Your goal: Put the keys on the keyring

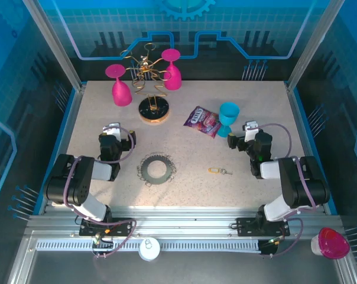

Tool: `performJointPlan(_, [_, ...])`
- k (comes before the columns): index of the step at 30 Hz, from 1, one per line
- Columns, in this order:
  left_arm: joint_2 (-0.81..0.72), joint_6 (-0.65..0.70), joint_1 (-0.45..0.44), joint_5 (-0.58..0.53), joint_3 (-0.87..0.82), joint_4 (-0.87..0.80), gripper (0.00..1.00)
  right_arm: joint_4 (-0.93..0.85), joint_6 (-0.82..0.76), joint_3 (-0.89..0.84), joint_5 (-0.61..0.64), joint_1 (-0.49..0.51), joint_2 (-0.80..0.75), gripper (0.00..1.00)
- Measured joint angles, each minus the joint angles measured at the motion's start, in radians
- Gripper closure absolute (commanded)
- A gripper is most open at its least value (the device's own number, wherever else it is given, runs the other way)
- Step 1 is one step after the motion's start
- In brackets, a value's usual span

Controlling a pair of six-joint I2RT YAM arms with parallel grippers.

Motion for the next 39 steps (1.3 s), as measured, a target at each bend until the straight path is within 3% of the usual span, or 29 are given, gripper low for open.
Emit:
performJointPlan(35, [-0.003,0.000,0.000,0.019,0.000,0.000,0.01,0.014,0.009,-0.003,-0.054,-0.032,-0.001,0.00])
performJointPlan(39, [-0.107,-0.001,0.000,0.018,-0.008,-0.064,0.01,-0.028,0.019,-0.031,-0.054,-0.035,-0.096,0.00])
